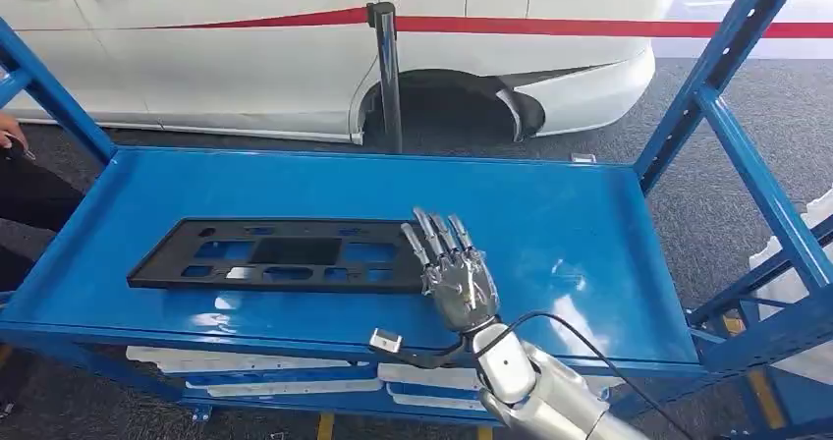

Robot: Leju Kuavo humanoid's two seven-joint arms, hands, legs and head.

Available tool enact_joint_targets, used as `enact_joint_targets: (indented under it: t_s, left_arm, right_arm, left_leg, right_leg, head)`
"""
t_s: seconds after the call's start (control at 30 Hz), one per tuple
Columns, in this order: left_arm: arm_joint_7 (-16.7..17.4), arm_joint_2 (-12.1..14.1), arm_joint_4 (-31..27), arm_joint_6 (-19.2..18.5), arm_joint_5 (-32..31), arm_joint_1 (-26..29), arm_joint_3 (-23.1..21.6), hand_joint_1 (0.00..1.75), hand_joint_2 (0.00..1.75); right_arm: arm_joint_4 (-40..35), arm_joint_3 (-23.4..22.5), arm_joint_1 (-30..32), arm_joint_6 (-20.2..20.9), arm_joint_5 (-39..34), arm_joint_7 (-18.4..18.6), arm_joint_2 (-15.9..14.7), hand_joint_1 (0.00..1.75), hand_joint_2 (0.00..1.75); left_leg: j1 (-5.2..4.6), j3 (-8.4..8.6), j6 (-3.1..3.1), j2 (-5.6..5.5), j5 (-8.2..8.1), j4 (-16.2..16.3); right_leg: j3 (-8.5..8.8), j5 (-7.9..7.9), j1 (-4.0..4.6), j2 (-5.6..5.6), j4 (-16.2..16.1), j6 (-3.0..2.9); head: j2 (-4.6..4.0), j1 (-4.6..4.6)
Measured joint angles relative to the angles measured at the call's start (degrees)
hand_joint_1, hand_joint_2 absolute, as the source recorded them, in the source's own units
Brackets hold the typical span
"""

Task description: Take the parts from the cabinet and place them on the table.

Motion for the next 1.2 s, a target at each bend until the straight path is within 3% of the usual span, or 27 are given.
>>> enact_joint_targets:
  t_s: [0.57,0.67,0.83,1.0,1.2]
  left_arm:
    - [0.0,0.0,0.0,-0.2,0.1,-0.3,-0.4,0.0,0.0]
    - [0.0,0.0,0.0,-0.3,0.2,-0.3,-0.4,0.0,0.0]
    - [0.0,0.0,0.0,-0.3,0.2,-0.3,-0.4,0.0,0.0]
    - [-0.1,0.0,0.0,-0.3,0.1,-0.3,-0.4,0.0,0.0]
    - [-0.3,0.0,0.0,0.1,1.2,-0.2,-0.5,0.0,0.0]
  right_arm:
    - [5.8,-1.6,-0.5,-4.9,-1.1,-0.4,2.2,0.0,1.75]
    - [6.5,-1.6,-0.6,-7.3,-0.8,-0.7,2.5,0.0,1.75]
    - [7.0,-2.1,-0.6,-8.6,-0.2,-2.4,2.9,0.0,1.75]
    - [7.5,-2.0,-0.3,-8.6,-0.1,-6.9,3.4,0.0,1.75]
    - [6.1,-1.0,0.8,-8.1,3.3,-7.8,3.9,0.0,1.75]
  left_leg:
    - [0.02,0.37,-0.01,0.04,0.0,0.0]
    - [0.02,0.43,-0.01,0.04,0.0,0.0]
    - [0.03,0.45,-0.05,0.05,0.03,0.0]
    - [0.04,0.47,-0.05,0.06,0.03,0.0]
    - [0.06,0.47,-0.05,0.06,0.03,0.0]
  right_leg:
    - [0.35,0.0,0.01,0.02,0.0,0.0]
    - [0.41,0.0,0.01,0.02,0.0,-0.01]
    - [0.43,0.02,0.01,0.02,0.0,-0.03]
    - [0.43,0.03,0.01,0.03,0.0,-0.05]
    - [0.43,0.03,0.01,0.04,0.0,-0.06]
  head:
    - [0.0,0.0]
    - [0.0,0.0]
    - [0.0,-0.02]
    - [0.0,0.0]
    - [0.0,-0.02]
